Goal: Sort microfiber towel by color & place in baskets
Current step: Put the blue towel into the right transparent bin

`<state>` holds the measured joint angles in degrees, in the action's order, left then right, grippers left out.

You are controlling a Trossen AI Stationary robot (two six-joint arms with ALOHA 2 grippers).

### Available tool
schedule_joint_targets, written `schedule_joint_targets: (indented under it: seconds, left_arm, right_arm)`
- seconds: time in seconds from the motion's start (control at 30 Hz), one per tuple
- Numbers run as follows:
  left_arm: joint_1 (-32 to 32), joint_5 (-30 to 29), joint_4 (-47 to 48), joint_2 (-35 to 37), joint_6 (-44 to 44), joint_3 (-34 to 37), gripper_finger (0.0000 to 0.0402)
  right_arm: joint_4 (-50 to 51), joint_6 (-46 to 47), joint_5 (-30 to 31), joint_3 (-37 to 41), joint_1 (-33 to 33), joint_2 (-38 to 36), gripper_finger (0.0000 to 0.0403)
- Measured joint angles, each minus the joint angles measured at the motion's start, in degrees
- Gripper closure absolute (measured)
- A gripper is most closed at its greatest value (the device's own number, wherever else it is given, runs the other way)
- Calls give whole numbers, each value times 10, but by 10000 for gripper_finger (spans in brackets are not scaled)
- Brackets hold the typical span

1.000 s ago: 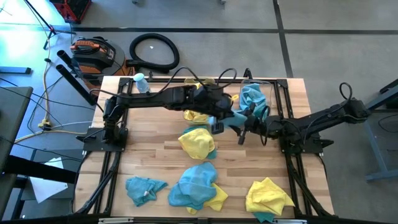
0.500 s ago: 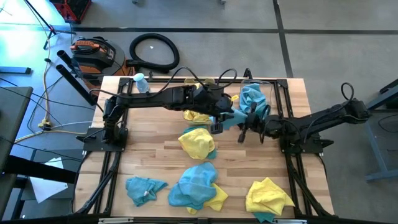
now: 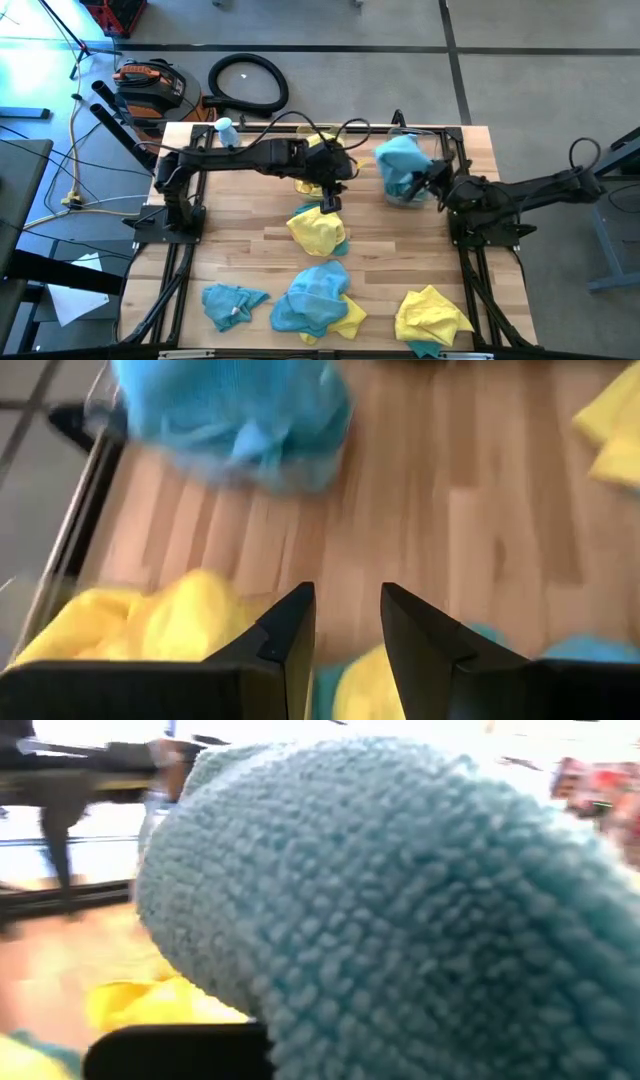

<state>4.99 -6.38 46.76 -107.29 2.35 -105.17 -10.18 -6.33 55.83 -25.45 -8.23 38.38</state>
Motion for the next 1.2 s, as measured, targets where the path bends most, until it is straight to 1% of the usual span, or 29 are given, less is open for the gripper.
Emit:
schedule_joint_targets:
  seconds: [0.1,0.2,0.3,0.43,0.5,0.57,0.63,0.73,0.8,0.9,1.03,1.2]
  left_arm:
    - [3,-6,-44,32,-2,70,296]
    - [7,-1,-117,84,-2,157,296]
    - [7,0,-189,147,-14,255,296]
    - [2,0,-278,241,-47,389,296]
    - [-5,-5,-323,287,-65,454,296]
    - [-11,-10,-375,329,-82,519,296]
    - [-19,-16,-434,365,-95,578,296]
    - [-26,-17,-497,407,-99,647,296]
    - [-28,-17,-514,427,-103,676,296]
    - [-28,-17,-514,449,-103,698,296]
    - [-28,-17,-490,459,-103,702,296]
    - [-28,-17,-470,456,-103,702,296]
  right_arm:
    - [27,12,45,0,0,-32,400]
    - [44,18,73,0,4,-54,401]
    - [54,33,82,0,18,-61,402]
    - [76,64,78,0,50,-60,402]
    - [93,82,61,0,73,-58,402]
    - [102,98,29,0,100,-54,402]
    - [118,118,-17,-1,132,-52,402]
    - [191,163,-85,-32,188,-33,402]
    - [254,184,-121,-67,227,-11,402]
    - [365,201,-173,-126,285,30,403]
    - [484,205,-242,-211,358,88,403]
    - [587,183,-289,-282,433,172,403]
